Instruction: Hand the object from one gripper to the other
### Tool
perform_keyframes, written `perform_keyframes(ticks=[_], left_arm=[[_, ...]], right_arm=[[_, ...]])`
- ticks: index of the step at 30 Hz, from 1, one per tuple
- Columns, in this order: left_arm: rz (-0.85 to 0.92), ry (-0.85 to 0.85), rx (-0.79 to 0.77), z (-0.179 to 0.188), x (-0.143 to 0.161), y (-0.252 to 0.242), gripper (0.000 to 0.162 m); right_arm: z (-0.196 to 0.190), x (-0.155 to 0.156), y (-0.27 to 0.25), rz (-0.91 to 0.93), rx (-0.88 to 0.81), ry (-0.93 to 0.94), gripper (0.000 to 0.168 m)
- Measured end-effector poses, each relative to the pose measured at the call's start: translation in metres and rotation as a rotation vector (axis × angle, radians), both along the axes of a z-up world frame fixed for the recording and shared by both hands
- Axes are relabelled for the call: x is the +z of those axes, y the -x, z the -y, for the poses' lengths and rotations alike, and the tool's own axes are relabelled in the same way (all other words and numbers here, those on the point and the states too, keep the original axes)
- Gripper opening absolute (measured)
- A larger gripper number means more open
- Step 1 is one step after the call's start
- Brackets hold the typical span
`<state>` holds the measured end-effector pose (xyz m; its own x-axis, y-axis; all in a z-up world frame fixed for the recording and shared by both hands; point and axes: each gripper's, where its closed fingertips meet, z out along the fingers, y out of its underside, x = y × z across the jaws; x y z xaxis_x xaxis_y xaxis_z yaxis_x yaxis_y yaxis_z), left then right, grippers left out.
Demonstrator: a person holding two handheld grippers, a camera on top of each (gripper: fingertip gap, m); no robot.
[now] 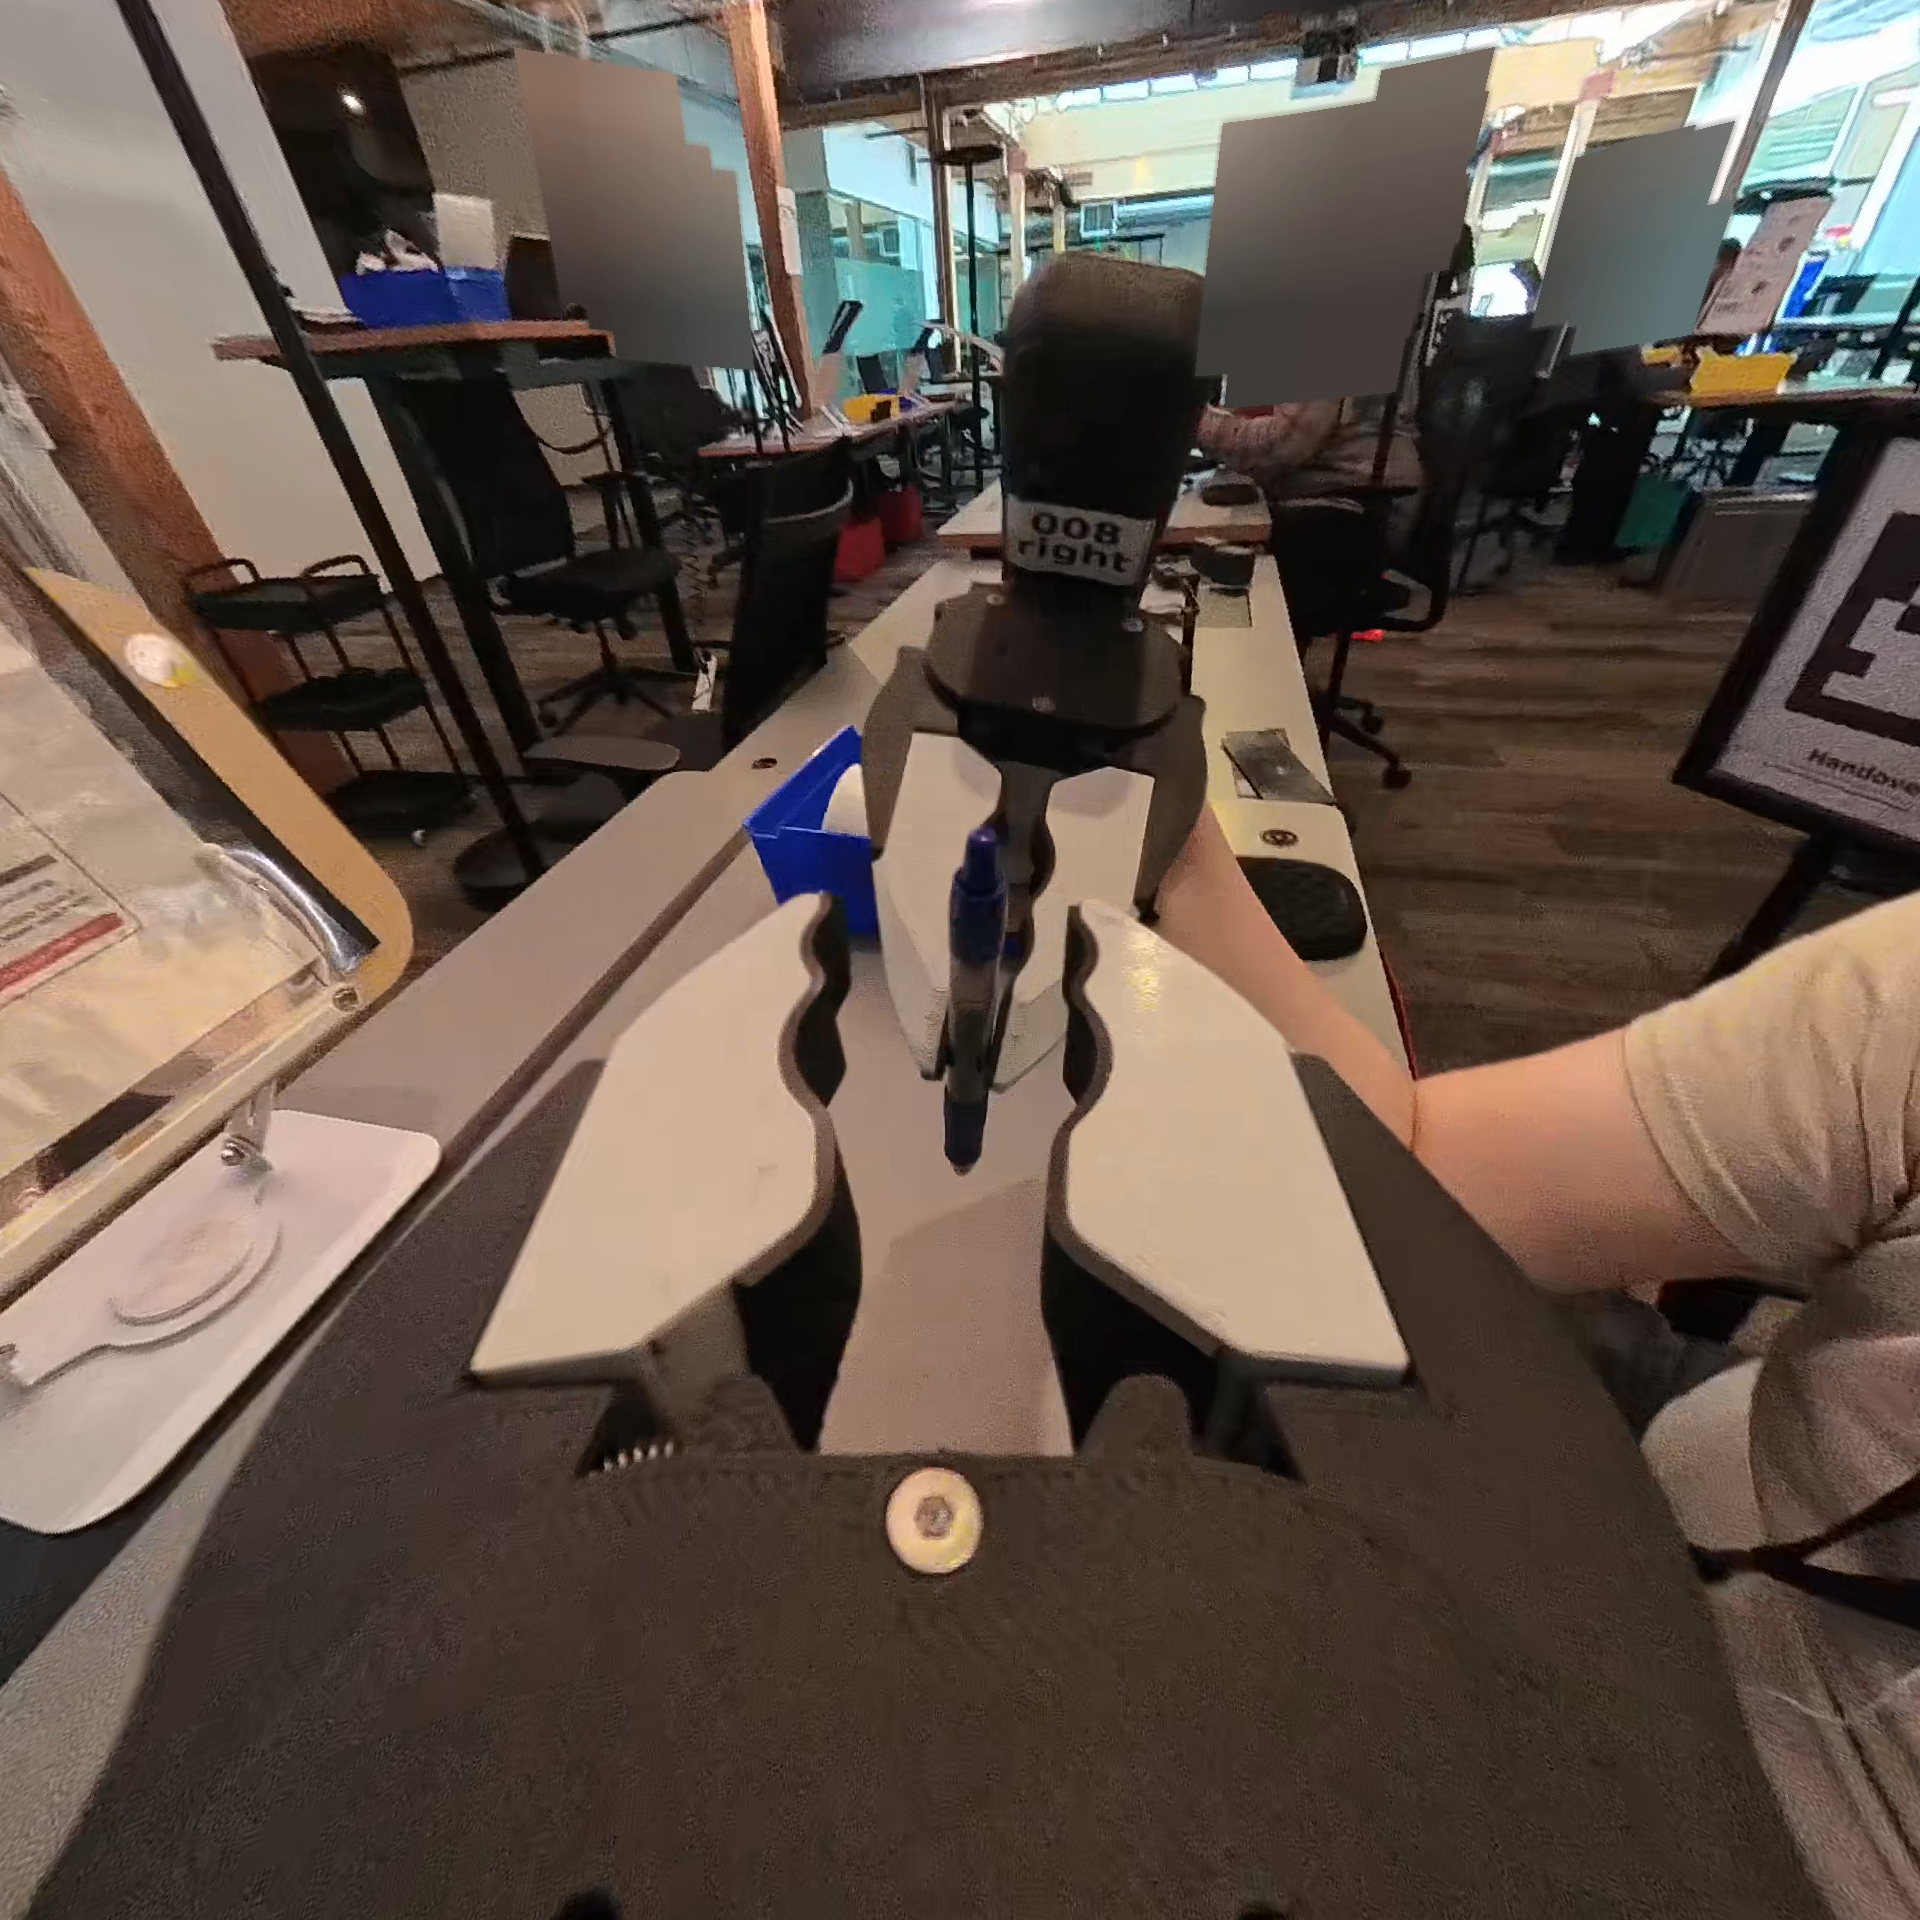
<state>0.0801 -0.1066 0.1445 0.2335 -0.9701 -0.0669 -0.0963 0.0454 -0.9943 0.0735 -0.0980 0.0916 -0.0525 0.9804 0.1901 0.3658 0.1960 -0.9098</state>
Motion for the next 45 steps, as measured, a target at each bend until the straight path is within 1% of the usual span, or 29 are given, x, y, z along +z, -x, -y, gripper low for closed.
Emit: perform_keyframes(ticks=[3, 5, 7, 9, 10, 11, 12, 13, 15, 16, 19, 22, 24, 26, 28, 32, 33, 36, 38, 39, 41, 43, 44, 45], left_arm=[[-0.135, 0.002, 0.000, -0.003, -0.025, -0.009, 0.025], [-0.199, -0.001, 0.019, -0.008, -0.035, -0.012, 0.010], [-0.215, 0.012, 0.031, -0.012, -0.038, -0.015, 0.010], [-0.184, -0.018, 0.074, -0.020, -0.031, -0.013, 0.009], [-0.144, -0.028, 0.096, -0.023, -0.024, -0.011, 0.009], [-0.097, -0.031, 0.103, -0.025, -0.016, -0.008, 0.010], [-0.036, -0.039, 0.113, -0.027, -0.005, -0.003, 0.009], [0.044, -0.054, 0.141, -0.030, 0.008, 0.004, 0.009], [0.231, -0.078, 0.195, -0.036, 0.036, 0.021, 0.009], [0.321, -0.082, 0.192, -0.035, 0.049, 0.030, 0.009], [0.596, -0.081, 0.170, -0.028, 0.080, 0.059, 0.009], [0.797, -0.060, 0.146, -0.024, 0.095, 0.081, 0.009], [0.891, -0.055, 0.151, -0.025, 0.098, 0.089, 0.009], [0.964, -0.062, 0.162, -0.025, 0.099, 0.095, 0.009], [0.964, -0.059, 0.172, -0.026, 0.097, 0.091, 0.009], [0.953, -0.056, 0.175, -0.027, 0.093, 0.082, 0.009], [0.946, -0.053, 0.168, -0.026, 0.093, 0.079, 0.009], [0.933, -0.049, 0.153, -0.024, 0.091, 0.071, 0.009], [0.902, -0.046, 0.168, -0.027, 0.090, 0.065, 0.009], [0.881, -0.047, 0.156, -0.026, 0.089, 0.059, 0.009], [0.853, -0.029, 0.130, -0.027, 0.086, 0.050, 0.009], [0.812, -0.018, 0.130, -0.029, 0.082, 0.041, 0.009], [0.794, -0.021, 0.126, -0.029, 0.080, 0.037, 0.010], [0.784, -0.025, 0.117, -0.029, 0.080, 0.033, 0.010]], right_arm=[[-0.001, -0.005, -0.001, 0.025, 0.006, 0.018, 0.011], [-0.005, -0.009, -0.001, 0.041, -0.006, 0.028, 0.011], [-0.010, -0.012, -0.002, 0.052, -0.022, 0.014, 0.011], [-0.019, -0.005, -0.002, 0.002, -0.063, -0.037, 0.011], [-0.024, 0.004, -0.002, -0.048, -0.090, -0.084, 0.012], [-0.029, 0.014, -0.003, -0.109, -0.120, -0.143, 0.018], [-0.033, 0.025, -0.004, -0.175, -0.154, -0.202, 0.034], [-0.036, 0.035, -0.007, -0.235, -0.183, -0.251, 0.045], [-0.039, 0.052, -0.012, -0.336, -0.219, -0.293, 0.047], [-0.041, 0.063, -0.015, -0.400, -0.234, -0.286, 0.048], [-0.046, 0.100, -0.026, -0.685, -0.240, -0.153, 0.051], [-0.054, 0.132, -0.046, -1.052, -0.170, 0.079, 0.054], [-0.064, 0.140, -0.059, -1.270, -0.136, 0.213, 0.054], [-0.070, 0.138, -0.062, -1.420, -0.116, 0.284, 0.053], [-0.066, 0.132, -0.044, -1.452, -0.078, 0.314, 0.053], [-0.039, 0.127, 0.005, -1.379, 0.067, 0.376, 0.053], [-0.036, 0.126, 0.008, -1.387, 0.084, 0.392, 0.050], [-0.041, 0.120, 0.017, -1.379, 0.038, 0.455, 0.030], [-0.039, 0.120, 0.011, -1.407, 0.083, 0.481, 0.014], [-0.038, 0.122, 0.005, -1.433, 0.112, 0.500, 0.012], [-0.038, 0.127, -0.007, -1.476, 0.155, 0.525, 0.012], [-0.040, 0.130, -0.016, -1.496, 0.152, 0.532, 0.017], [-0.041, 0.131, -0.019, -1.494, 0.142, 0.523, 0.016], [-0.041, 0.132, -0.022, -1.483, 0.138, 0.509, 0.011]])
